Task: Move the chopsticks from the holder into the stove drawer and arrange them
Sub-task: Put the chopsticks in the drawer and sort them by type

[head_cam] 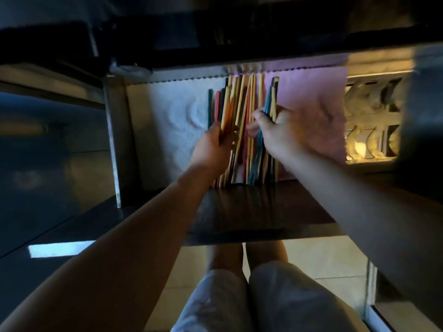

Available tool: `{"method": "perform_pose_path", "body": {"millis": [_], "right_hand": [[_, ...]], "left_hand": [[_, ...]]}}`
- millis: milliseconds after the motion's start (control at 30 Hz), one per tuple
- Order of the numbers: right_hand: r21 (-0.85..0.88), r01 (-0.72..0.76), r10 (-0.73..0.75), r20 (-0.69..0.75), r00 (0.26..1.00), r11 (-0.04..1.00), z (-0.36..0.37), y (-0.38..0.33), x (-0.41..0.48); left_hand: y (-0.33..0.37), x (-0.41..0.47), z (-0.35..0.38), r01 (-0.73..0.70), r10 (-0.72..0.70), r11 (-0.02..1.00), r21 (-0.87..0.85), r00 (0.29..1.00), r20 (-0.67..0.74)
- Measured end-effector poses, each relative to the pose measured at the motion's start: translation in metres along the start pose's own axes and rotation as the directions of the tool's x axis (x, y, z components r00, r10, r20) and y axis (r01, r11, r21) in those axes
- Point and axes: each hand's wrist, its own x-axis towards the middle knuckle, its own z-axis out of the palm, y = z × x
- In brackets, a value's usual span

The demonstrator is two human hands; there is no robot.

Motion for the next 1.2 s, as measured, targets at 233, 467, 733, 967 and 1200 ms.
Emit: {"method": "perform_pose_path", "body": {"millis": [233, 467, 733, 967, 1200], "right_hand": [[-0.359, -0.080, 0.090, 0.010, 0.996, 0.930, 0.018, 0.047, 0.054], [-0.553, -0.052, -0.045, -0.162, 0.986, 0.832, -0.012, 0.060, 0.044], [-0.365, 0.121, -0.178, -0.128, 0.976, 0.923, -0.007, 0.067, 0.031], [-0.427, 0.019, -0.066, -0.094, 0.993, 0.904, 0.004, 0.069, 0.032], [-0.630, -0.008, -0.088, -0.122, 0.989, 0.776, 0.005, 0.060, 0.040]], "left_hand": [[-0.014, 0.027, 0.004, 0.027, -0.011, 0.984, 0.174, 0.995, -0.095], [-0.025, 0.026, -0.003, 0.043, -0.013, 0.960, 0.278, 0.994, -0.109], [-0.025, 0.027, 0.010, 0.003, 0.030, 0.913, 0.408, 0.997, -0.073], [-0.022, 0.028, 0.012, 0.053, -0.017, 0.883, 0.466, 0.997, -0.079], [-0.017, 0.030, 0.014, 0.121, -0.104, 0.886, 0.447, 0.993, -0.062]]}}
